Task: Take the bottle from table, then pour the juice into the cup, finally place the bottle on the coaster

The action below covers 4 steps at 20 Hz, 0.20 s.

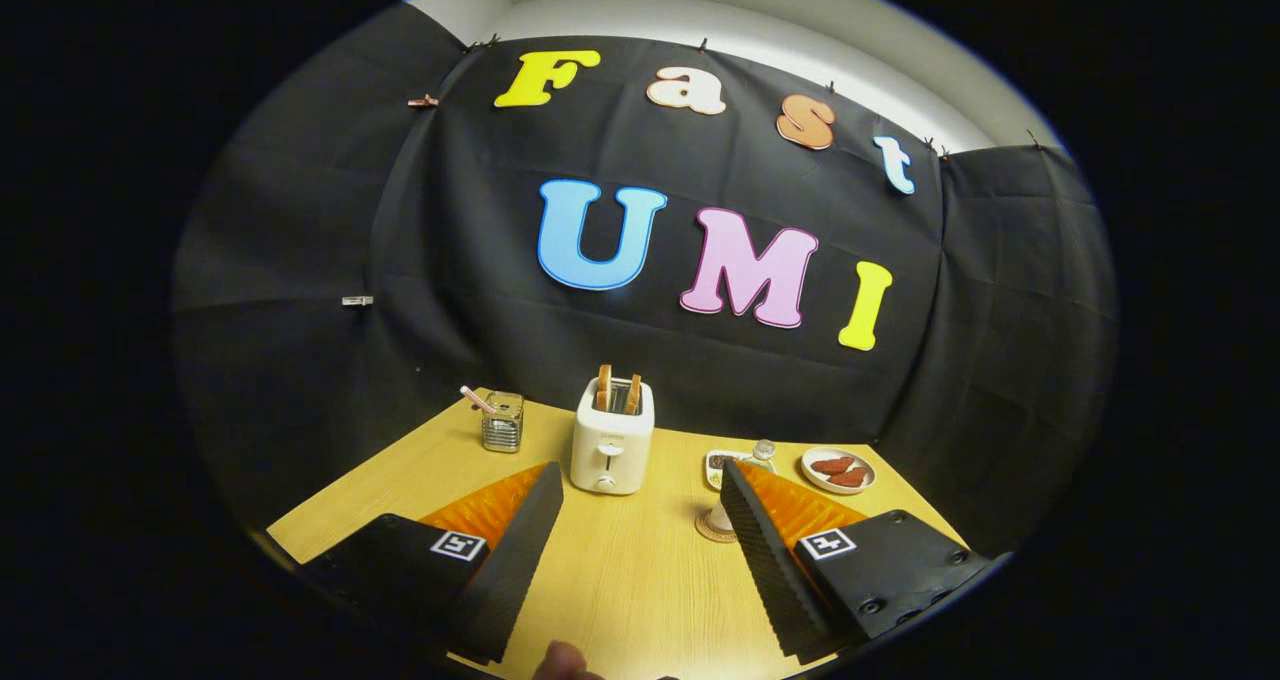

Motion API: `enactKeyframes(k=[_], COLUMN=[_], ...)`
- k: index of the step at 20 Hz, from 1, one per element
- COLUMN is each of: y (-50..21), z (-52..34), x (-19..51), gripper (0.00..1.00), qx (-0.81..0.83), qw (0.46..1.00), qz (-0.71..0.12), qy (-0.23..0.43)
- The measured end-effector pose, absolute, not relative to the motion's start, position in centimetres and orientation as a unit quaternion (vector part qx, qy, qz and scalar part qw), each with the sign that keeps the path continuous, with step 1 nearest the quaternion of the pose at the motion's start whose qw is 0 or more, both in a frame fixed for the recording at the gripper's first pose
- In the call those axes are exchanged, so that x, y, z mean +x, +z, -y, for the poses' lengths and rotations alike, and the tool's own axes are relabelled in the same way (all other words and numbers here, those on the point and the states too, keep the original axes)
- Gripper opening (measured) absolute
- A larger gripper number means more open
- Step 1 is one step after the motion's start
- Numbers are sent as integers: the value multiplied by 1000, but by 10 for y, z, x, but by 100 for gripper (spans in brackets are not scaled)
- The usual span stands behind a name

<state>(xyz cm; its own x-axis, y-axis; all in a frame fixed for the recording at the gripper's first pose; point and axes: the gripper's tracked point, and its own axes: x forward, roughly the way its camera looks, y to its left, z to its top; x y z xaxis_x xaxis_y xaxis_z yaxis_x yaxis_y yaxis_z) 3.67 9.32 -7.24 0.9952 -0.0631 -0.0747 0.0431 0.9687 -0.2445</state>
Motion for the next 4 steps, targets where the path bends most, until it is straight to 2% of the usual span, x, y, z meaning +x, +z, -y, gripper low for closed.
enactKeyframes(k=[4], y=[-64], z=[-74], x=[35], gripper=[97], qx=[-110], qw=[993], qz=[-29], qy=[-44])
